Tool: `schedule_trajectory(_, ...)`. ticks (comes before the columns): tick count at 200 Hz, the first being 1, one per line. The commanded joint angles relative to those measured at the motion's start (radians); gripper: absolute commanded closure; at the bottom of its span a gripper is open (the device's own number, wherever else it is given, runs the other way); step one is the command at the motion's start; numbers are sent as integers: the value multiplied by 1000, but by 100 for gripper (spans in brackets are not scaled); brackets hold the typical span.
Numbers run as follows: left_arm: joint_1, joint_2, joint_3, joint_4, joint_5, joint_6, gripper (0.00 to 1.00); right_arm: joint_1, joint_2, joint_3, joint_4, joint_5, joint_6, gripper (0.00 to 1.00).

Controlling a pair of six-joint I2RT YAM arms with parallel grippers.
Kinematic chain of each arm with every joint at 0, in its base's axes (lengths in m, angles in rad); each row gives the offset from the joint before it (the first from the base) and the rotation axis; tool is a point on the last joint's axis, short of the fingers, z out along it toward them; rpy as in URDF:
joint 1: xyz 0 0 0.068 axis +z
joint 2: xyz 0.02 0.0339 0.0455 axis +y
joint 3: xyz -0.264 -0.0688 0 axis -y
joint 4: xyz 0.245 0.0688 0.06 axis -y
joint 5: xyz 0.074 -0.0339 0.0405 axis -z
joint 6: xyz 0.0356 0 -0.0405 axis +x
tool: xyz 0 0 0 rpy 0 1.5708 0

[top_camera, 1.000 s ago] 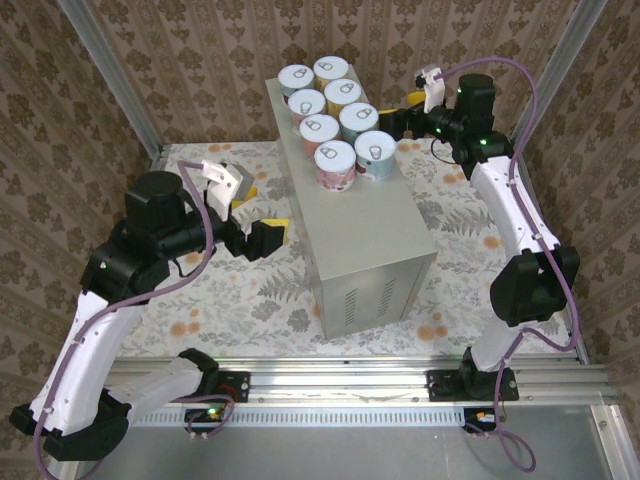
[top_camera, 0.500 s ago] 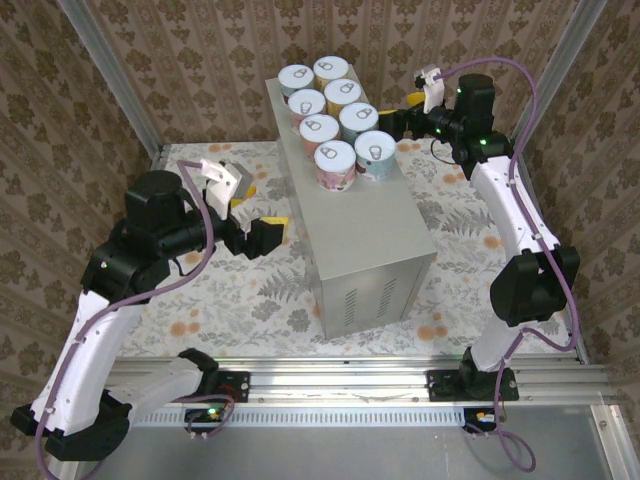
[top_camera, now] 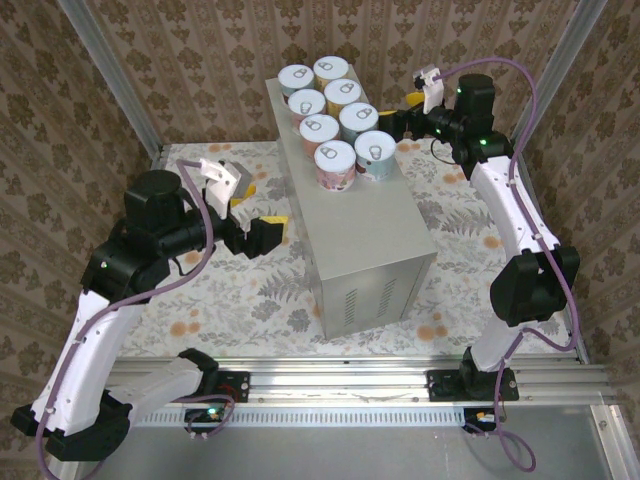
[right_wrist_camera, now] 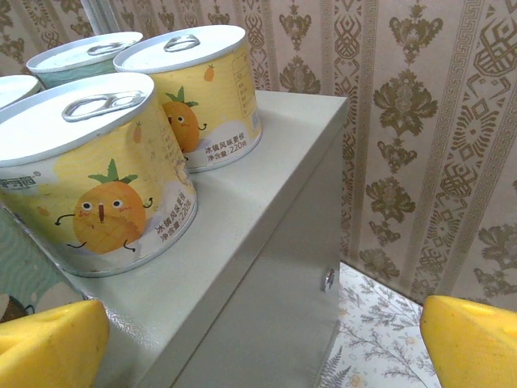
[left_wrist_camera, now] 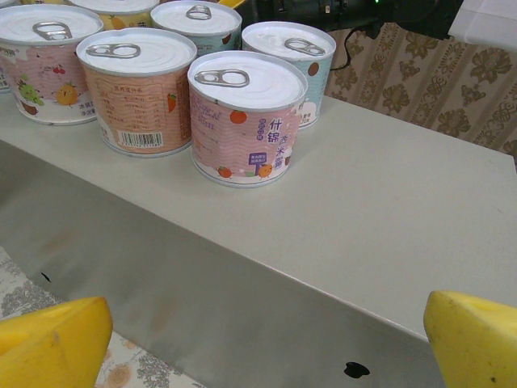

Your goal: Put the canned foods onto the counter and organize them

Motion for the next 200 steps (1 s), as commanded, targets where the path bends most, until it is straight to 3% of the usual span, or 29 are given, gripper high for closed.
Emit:
schedule_trajectory(1,11,0,-4,25,18,-14,0,4,0,19,14,-35,-8,0)
schedule_trajectory(111,20,3,-6,34,31,-17,0,2,-8,6,12,-33,-20,0)
schedule_trajectory(200,23,1,-9,34,35,-18,0,-8,-108,-111,12,176,-12,0)
